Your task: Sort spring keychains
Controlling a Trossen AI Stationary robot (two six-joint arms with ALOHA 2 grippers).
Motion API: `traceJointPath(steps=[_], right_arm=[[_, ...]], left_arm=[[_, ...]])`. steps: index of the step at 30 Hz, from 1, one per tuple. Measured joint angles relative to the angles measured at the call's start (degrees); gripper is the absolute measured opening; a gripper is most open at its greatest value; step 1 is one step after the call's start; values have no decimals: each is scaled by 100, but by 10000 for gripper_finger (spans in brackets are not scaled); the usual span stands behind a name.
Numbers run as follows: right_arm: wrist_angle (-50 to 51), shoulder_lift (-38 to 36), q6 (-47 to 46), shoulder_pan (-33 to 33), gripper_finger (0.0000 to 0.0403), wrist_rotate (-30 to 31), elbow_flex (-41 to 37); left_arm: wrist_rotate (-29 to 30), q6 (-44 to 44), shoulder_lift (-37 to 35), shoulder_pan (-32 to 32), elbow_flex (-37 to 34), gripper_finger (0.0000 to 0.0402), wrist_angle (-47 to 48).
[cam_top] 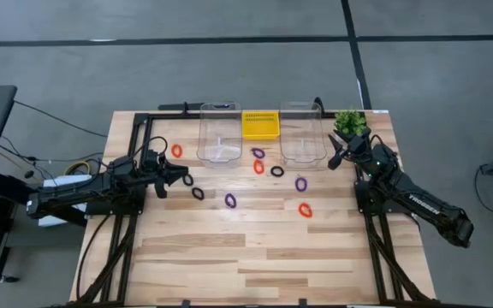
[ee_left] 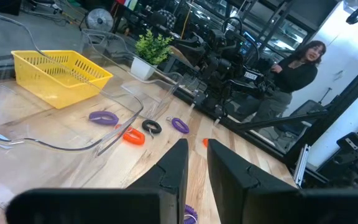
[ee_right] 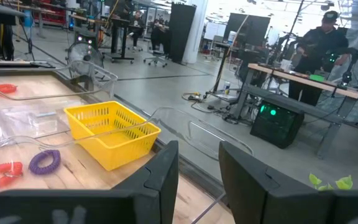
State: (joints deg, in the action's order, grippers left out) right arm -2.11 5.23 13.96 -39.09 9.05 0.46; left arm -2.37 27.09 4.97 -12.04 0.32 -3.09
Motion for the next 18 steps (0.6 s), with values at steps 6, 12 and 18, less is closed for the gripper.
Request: traceJointPath(steps=[6, 12, 18], right_arm=[[0, -2, 0, 0, 107, -1, -1], [0, 0, 0, 2, 107, -1, -1], [0, -1, 0, 1, 107, 0, 0]], left_arm=[[1, -1, 1, -2, 1, 58, 0], [0, 0, 2, -2, 2, 58, 0], [2, -1, 2, 0, 2, 58, -48]])
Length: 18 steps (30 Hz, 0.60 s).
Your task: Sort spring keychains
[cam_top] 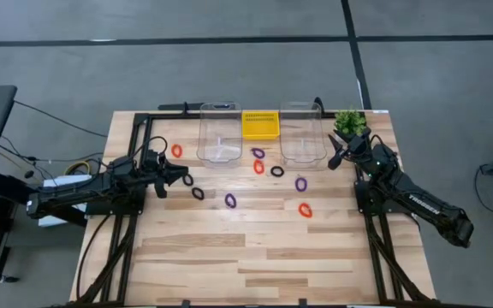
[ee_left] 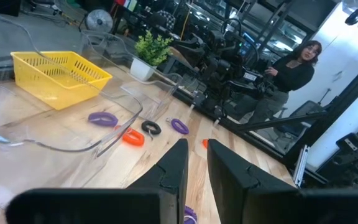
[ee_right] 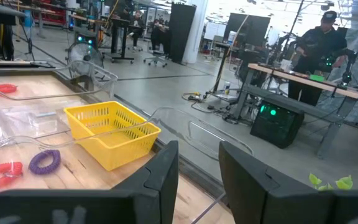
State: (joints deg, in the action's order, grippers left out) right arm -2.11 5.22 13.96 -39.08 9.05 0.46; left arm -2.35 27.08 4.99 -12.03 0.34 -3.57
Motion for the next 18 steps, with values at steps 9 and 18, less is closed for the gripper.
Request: traceJointPath(steps=[9, 18], right_arm=[[-18, -1, 754, -29, 107, 156, -1], [-21, 0, 1353, -79, 107, 202, -1]], left_arm=[[195, -256, -1, -1, -2, 58, -105], [198, 221, 0, 0, 0, 58, -173]])
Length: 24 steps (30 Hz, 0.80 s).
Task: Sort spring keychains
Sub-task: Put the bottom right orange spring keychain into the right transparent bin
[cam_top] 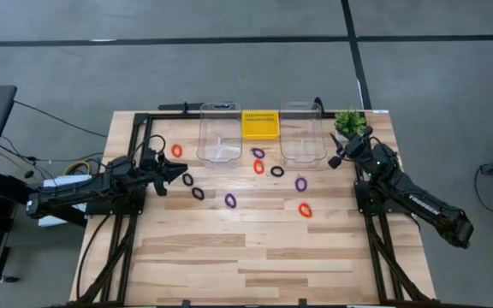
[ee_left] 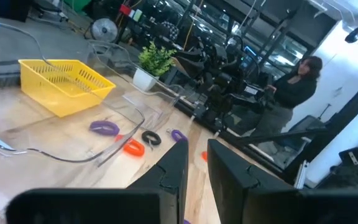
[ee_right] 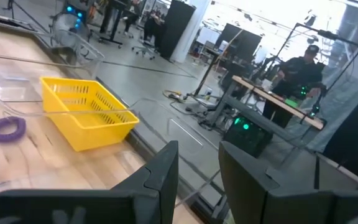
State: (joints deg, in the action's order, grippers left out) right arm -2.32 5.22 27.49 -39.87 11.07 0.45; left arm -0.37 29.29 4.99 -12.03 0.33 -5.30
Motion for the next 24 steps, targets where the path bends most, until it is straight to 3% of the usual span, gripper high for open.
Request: traceJointPath(steps=[6, 10, 12, 17, 20, 24], right_arm=[[-3, -1, -2, -40, 107, 44, -1], [3, -1, -127, -38, 107, -46, 0], [23, 0, -810, -36, 107, -295, 1], [-99, 1, -3680, -29, 107, -722, 1], [-238, 1, -4794, -29, 107, -717, 2], [-547, 3, -5826, -29, 107, -1037, 75]], left_arm=[[487, 622, 5, -2, -2, 58, -264], [428, 866, 5, 49, -2, 58, -936], [369, 868, 5, 118, 0, 58, -1418], [357, 772, 225, 375, 0, 58, -2704], [398, 704, 620, 629, 37, 58, -3276], [466, 357, 1474, 940, 527, 58, -3336]])
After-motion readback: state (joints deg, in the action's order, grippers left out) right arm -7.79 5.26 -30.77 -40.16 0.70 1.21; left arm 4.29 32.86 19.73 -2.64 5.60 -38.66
